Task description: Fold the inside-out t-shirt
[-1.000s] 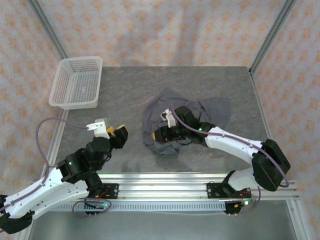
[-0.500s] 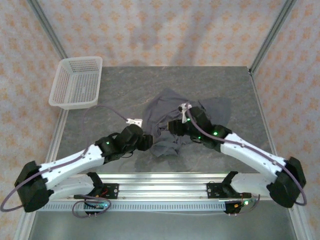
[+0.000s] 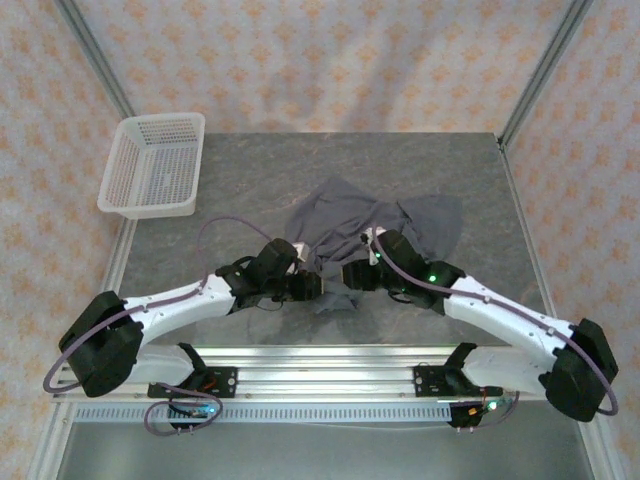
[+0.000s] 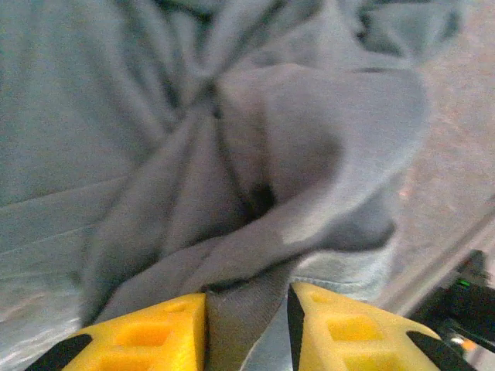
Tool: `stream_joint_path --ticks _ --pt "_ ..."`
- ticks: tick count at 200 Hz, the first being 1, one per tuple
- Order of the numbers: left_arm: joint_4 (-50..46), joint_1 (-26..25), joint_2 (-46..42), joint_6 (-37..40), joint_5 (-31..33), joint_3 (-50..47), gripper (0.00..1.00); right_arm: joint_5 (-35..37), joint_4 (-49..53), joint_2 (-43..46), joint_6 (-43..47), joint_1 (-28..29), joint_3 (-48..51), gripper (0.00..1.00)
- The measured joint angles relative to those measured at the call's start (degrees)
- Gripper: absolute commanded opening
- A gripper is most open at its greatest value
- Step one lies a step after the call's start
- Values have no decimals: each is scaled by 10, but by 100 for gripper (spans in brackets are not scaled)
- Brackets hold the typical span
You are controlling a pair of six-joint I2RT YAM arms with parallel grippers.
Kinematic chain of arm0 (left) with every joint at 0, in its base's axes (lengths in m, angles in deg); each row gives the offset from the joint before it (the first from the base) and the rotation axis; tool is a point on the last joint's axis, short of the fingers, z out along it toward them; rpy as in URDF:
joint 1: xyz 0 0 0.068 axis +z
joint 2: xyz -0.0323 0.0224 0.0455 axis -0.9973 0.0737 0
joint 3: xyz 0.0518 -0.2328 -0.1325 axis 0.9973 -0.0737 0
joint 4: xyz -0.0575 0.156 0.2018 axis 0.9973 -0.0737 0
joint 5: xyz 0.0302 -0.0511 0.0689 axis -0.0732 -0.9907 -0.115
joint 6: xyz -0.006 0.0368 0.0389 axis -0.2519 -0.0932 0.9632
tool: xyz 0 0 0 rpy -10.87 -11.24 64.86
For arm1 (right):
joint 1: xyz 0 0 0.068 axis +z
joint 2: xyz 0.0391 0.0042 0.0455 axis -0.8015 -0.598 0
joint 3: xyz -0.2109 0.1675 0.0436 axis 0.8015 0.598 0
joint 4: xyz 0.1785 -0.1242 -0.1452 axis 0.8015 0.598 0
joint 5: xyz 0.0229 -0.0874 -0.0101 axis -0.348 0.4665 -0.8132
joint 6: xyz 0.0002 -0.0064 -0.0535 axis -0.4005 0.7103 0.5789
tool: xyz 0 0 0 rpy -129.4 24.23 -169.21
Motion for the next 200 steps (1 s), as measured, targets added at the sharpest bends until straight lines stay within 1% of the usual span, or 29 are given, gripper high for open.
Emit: stream_joint_path --ticks 16,31,45,63,83,97,111,130,144,157,172,185,200 --pt "20 -10 6 8 -38 14 43 62 10 37 -17 0 10 57" --pt "7 -45 35 41 -54 64 49 123 25 82 -40 -1 26 58" --pt "-3 -83 64 65 -54 111 57 169 43 126 -52 -4 37 58" --pt "-3 -113 70 78 -45 127 62 200 58 168 -57 -7 41 58" --pt "-35 -115 45 98 11 127 64 208 65 198 -52 -7 42 58" --pt "-69 -115 -1 116 77 125 66 198 68 202 -42 -6 42 57" --pt "-101 -115 -66 131 149 123 66 178 70 193 -32 0 42 55" --pt "-136 -100 -153 140 239 118 66 156 75 160 -33 33 35 52" --pt "-158 -67 -203 135 282 107 66 150 76 116 -40 90 20 51" --pt "-174 -18 -233 120 293 86 65 149 76 63 -50 146 1 51" --pt "-187 38 -254 99 293 51 65 148 84 -25 -68 205 -42 52" --pt "-201 65 -262 85 289 24 65 154 92 -108 -85 240 -91 53" --pt "-217 81 -266 74 280 7 65 168 104 -191 -109 268 -139 56"
